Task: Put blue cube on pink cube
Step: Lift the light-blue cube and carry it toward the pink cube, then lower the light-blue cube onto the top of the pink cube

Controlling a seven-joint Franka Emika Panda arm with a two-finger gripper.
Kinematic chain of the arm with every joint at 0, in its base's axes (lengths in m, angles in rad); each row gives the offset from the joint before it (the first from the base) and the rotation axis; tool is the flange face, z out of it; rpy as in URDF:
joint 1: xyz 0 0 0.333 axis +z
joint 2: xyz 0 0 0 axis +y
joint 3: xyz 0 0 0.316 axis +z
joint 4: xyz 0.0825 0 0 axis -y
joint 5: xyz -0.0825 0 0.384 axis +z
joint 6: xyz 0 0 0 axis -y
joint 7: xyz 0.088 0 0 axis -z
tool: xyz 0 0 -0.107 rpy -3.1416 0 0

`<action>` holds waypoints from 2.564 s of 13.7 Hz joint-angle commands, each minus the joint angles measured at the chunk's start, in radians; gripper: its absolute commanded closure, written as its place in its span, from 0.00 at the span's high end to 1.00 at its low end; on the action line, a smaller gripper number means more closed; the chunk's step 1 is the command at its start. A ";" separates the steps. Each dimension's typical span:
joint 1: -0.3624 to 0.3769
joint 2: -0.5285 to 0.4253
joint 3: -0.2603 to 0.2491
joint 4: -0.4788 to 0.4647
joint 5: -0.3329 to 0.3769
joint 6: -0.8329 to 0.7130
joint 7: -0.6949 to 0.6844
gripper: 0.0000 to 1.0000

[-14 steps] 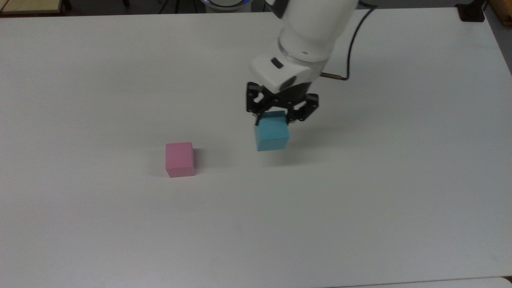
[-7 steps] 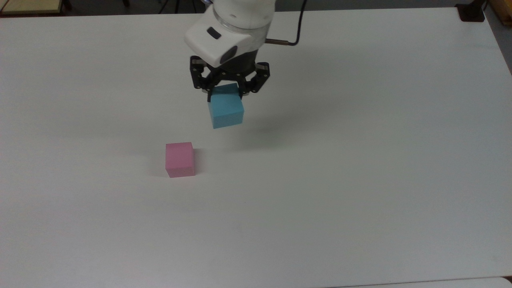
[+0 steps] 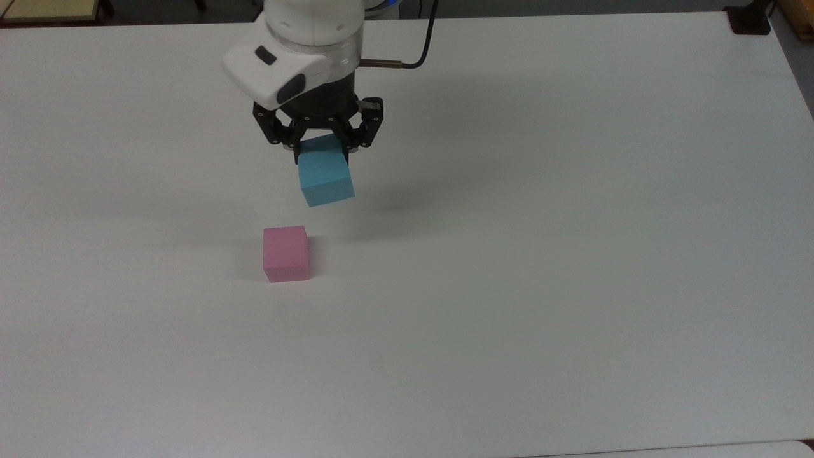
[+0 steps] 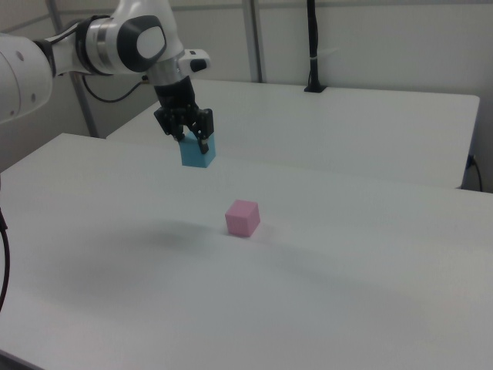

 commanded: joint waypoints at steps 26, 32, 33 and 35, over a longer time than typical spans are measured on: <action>-0.057 0.115 -0.014 -0.154 -0.156 0.275 -0.016 0.51; -0.058 0.118 -0.014 -0.178 -0.165 0.335 0.076 1.00; -0.057 0.118 -0.014 -0.178 -0.168 0.335 0.087 1.00; -0.058 0.118 -0.014 -0.178 -0.169 0.333 0.087 1.00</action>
